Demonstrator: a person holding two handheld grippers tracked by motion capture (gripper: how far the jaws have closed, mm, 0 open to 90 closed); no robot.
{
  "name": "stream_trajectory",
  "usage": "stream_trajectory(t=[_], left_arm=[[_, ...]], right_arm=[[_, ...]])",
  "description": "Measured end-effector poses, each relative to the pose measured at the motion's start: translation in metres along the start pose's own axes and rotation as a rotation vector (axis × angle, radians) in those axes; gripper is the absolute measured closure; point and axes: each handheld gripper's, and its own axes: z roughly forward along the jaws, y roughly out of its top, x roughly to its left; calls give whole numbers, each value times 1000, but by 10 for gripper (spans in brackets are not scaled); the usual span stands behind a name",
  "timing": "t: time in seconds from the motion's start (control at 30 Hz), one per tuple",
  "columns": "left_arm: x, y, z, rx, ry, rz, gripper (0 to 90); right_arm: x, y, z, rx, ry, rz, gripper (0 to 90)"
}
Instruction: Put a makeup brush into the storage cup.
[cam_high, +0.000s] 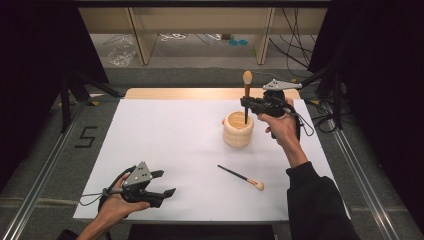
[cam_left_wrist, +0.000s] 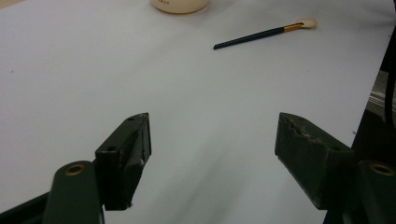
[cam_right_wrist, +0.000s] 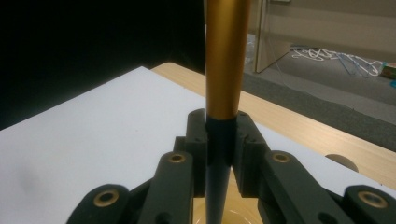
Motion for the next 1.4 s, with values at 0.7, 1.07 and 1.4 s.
stream_trajectory(t=[0.7,1.07,1.4], left_arm=[[-1,0,0,4,-17,-24,266],[0,1,-1,-3,4,-5,264],[0,0,0,-7,3,-6,263]], right_arm=[[-4,-4,26,23,-19,22,793],[-5,-15,35,48,-31,20,793],[-11,-31,43,70,-37,40,793]])
